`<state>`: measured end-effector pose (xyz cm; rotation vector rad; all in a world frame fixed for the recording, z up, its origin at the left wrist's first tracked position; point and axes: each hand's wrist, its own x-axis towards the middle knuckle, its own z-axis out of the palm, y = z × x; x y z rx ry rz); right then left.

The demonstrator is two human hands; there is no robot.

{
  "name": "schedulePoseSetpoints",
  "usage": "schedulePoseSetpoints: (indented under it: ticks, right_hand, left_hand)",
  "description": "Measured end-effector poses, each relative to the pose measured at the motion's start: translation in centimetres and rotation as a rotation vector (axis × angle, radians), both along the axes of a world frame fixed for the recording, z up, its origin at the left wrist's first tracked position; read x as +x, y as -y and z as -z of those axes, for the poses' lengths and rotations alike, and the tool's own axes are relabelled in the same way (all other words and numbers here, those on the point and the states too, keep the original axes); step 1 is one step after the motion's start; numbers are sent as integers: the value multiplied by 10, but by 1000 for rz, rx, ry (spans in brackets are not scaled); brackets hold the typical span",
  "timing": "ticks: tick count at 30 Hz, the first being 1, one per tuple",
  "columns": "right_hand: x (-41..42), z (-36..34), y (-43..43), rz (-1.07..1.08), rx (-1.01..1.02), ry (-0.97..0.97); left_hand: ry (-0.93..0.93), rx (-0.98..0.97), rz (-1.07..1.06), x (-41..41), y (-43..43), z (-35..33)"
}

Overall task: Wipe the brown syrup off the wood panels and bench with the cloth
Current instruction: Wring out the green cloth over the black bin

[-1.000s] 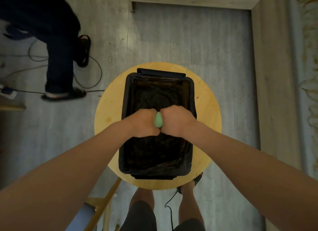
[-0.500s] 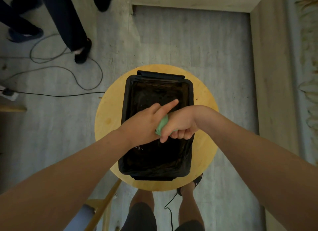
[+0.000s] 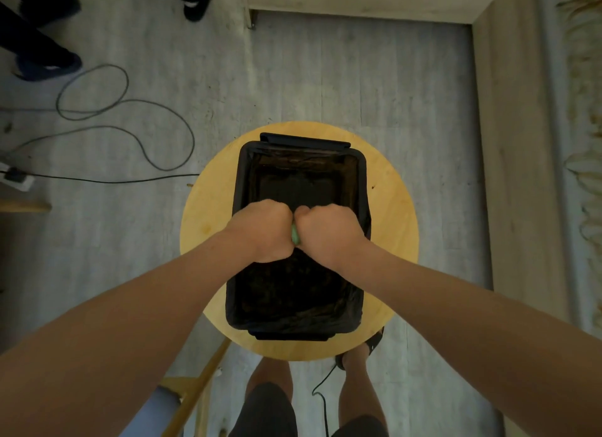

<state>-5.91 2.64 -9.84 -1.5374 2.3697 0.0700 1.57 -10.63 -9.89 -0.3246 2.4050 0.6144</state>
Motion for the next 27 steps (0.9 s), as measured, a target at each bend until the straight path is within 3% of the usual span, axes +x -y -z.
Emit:
schedulePoseSetpoints:
  ticks: [5,8,13,16,19,24,27]
  right_hand:
    - [-2,19,0,-48,-99,-140]
    - [-11,16,5,-63,-105,-148]
    - [-37,-9,16,153,396,635]
    - [-52,-12,13,353,622,963]
    - [-66,-11,5,507,764,1219]
    - [-68,-9,-4,478,904,1534]
    - [-61,-14,-5,474,924,1610]
  left_hand:
    - [64,99,-104,-2,0,2]
    - [-101,47,-149,5,-1,9]
    - [-375,39,-119,29,-9,11]
    - [-573,48,-75,41,-14,5]
    - [-719,65,2,47,-17,3]
    - [-673,141,94,49,-18,3]
    - [-695,67,173,43,-15,5]
